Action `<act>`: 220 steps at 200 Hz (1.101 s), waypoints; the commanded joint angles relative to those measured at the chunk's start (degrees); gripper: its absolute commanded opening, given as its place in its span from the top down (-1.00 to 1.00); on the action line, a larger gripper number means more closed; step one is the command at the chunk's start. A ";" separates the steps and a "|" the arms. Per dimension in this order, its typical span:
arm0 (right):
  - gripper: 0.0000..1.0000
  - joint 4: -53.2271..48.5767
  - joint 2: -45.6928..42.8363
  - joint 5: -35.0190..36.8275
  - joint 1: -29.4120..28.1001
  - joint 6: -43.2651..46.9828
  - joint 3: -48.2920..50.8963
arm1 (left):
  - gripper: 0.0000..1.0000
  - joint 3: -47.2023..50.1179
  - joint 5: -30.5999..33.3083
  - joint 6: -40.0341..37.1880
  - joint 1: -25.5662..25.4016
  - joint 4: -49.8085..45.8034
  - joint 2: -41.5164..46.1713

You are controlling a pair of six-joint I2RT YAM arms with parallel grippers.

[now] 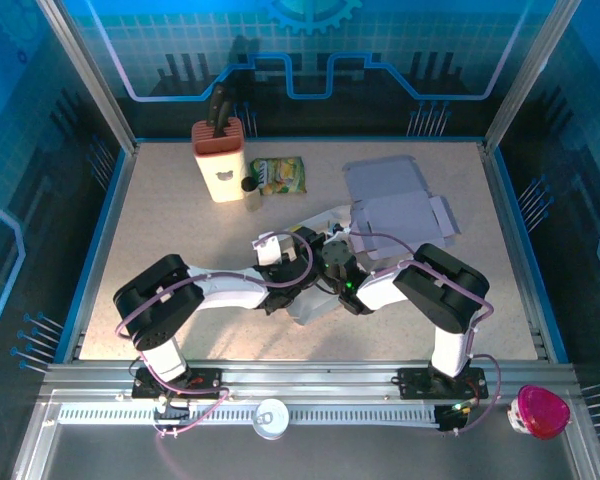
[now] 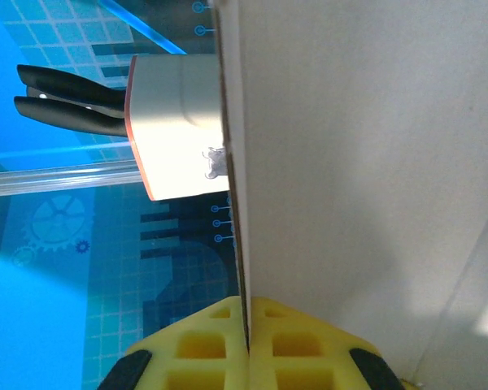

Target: Fold the paper box

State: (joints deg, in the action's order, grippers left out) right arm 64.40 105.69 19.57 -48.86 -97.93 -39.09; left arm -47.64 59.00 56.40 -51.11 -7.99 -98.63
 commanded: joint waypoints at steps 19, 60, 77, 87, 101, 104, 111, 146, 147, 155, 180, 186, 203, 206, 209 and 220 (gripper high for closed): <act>1.00 -1.21 -1.09 -4.70 -2.91 -0.77 0.62 | 0.92 1.22 1.67 -6.22 1.10 10.46 -0.55; 1.00 -1.43 -1.36 -5.63 -2.43 -1.32 0.69 | 1.00 -0.83 4.34 -1.36 1.34 2.35 -1.14; 0.84 -1.71 -2.40 -5.75 -1.74 -1.46 1.96 | 1.00 -1.56 4.59 1.87 2.14 -2.44 -0.93; 0.50 -2.39 -3.97 -6.05 -1.12 -1.11 2.85 | 1.00 -0.55 4.50 1.07 2.65 -1.38 -0.38; 0.04 -6.22 -7.29 -7.45 0.29 -0.15 3.67 | 1.00 1.93 3.82 -4.15 3.31 3.95 0.96; -0.04 -7.38 -8.23 -7.79 0.50 0.15 3.81 | 1.00 2.55 3.65 -5.27 3.49 4.92 1.33; -0.21 -9.80 -10.32 -8.42 1.12 1.12 4.00 | 1.00 4.07 2.85 -8.22 4.00 7.98 2.37; -0.61 -23.43 -21.75 -13.17 4.80 8.12 3.19 | 1.00 11.33 -5.23 -24.76 7.75 22.09 9.27; -0.61 -24.14 -22.06 -13.34 4.90 8.33 3.12 | 1.00 11.47 -5.53 -25.24 7.86 22.29 9.52; -0.63 -28.81 -24.83 -14.64 6.03 10.39 2.34 | 1.00 12.87 -7.97 -28.31 8.80 24.57 11.26; -0.67 -39.43 -32.47 -17.27 10.03 17.78 1.10 | 1.00 16.22 -16.41 -37.56 10.76 29.02 17.17; -0.66 -41.85 -34.07 -18.32 11.16 19.59 0.66 | 1.00 17.21 -20.56 -40.07 11.37 30.58 18.92; -0.61 -49.59 -39.10 -19.25 13.91 24.62 -0.63 | 1.00 19.74 -29.70 -46.01 12.39 33.52 23.71; -0.61 -52.09 -40.08 -19.15 14.34 25.47 -0.99 | 1.00 19.90 -30.60 -46.74 12.70 33.69 24.35; -0.61 -53.97 -41.03 -18.81 14.64 26.45 -1.17 | 1.00 19.93 -31.03 -47.24 12.79 33.56 24.96; -0.62 -58.58 -44.61 -16.98 15.58 29.13 -1.21 | 1.00 19.82 -34.02 -49.27 13.74 32.14 26.59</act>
State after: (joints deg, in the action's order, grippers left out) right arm 22.22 67.11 2.63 -35.42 -78.81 -38.24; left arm -28.73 37.82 17.78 -39.03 19.81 -76.40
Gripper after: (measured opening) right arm 0.807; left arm 0.080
